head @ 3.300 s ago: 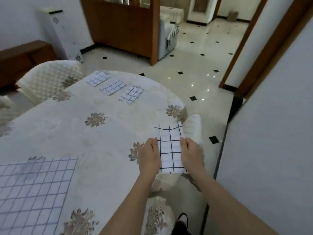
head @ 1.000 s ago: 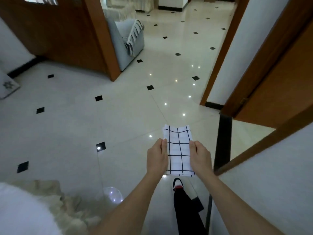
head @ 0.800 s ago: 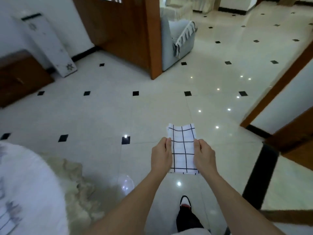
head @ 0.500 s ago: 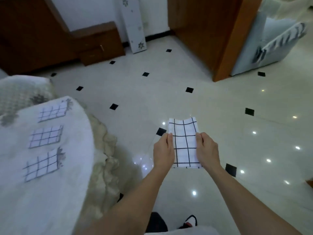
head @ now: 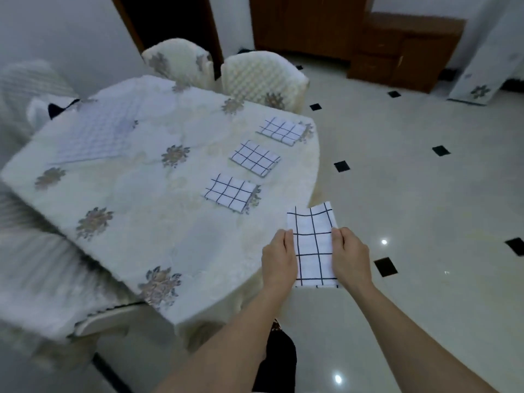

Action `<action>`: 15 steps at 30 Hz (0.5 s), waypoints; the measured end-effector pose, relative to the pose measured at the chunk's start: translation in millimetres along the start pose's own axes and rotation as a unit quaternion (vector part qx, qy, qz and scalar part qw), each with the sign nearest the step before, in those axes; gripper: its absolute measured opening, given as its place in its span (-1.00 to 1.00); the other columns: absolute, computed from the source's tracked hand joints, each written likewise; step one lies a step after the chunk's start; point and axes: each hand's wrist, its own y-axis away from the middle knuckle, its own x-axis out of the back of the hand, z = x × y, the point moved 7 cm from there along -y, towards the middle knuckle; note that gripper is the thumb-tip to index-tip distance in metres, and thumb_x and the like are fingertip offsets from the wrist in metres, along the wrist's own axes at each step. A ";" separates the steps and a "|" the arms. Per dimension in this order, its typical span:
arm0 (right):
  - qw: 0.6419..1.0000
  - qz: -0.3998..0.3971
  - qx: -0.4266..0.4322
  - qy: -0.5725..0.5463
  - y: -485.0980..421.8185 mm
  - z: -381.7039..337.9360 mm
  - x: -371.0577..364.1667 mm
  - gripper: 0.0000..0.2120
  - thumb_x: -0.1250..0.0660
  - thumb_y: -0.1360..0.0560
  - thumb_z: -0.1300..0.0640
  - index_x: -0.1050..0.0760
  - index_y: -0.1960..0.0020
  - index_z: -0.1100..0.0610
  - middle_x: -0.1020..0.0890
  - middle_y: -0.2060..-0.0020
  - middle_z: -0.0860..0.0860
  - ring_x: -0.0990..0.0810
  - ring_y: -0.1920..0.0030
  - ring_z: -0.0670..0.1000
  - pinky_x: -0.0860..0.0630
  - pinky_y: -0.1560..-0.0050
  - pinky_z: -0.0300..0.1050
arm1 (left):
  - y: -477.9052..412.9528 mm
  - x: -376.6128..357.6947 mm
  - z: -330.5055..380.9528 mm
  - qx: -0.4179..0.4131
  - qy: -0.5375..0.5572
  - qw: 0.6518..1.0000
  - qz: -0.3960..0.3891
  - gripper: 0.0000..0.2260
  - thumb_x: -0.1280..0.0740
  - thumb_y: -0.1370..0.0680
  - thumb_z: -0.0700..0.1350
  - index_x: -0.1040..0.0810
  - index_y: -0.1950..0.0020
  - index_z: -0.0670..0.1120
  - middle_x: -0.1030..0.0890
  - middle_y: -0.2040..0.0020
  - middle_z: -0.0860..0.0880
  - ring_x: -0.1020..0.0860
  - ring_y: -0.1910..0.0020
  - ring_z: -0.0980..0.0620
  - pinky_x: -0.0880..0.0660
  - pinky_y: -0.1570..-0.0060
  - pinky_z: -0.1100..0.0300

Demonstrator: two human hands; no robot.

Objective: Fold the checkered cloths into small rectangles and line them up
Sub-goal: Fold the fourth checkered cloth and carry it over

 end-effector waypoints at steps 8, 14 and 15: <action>0.994 -0.089 0.054 0.044 -83.2 -83.8 -109.3 -0.61 -0.09 -0.68 0.02 -0.31 0.28 0.16 -0.46 0.41 0.04 -0.42 0.33 0.07 -0.33 0.29 0.00 | -104.9 71.6 -35.5 0.048 0.012 0.995 0.088 -0.63 -0.13 -0.70 0.00 -0.24 0.30 -0.02 -0.32 0.44 0.04 -0.24 0.41 0.05 -0.21 0.39 0.15; 0.982 -0.160 0.086 0.051 -118.8 -136.1 -176.2 -0.61 -0.08 -0.68 -0.02 -0.28 0.30 0.07 -0.48 0.39 0.01 -0.43 0.32 -0.02 -0.31 0.34 -0.09 | -149.2 118.0 -59.1 0.091 0.038 0.982 0.162 -0.63 -0.14 -0.69 0.01 -0.25 0.31 -0.01 -0.32 0.44 0.04 -0.22 0.44 0.09 -0.17 0.43 0.21; 0.980 -0.170 0.095 0.050 -123.9 -142.0 -187.4 -0.61 -0.08 -0.68 -0.02 -0.28 0.30 0.07 -0.48 0.39 0.01 -0.43 0.33 -0.02 -0.31 0.34 -0.09 | -154.4 122.9 -65.9 0.103 0.041 0.979 0.173 -0.63 -0.14 -0.69 0.02 -0.26 0.31 -0.02 -0.33 0.44 0.05 -0.22 0.45 0.10 -0.17 0.44 0.21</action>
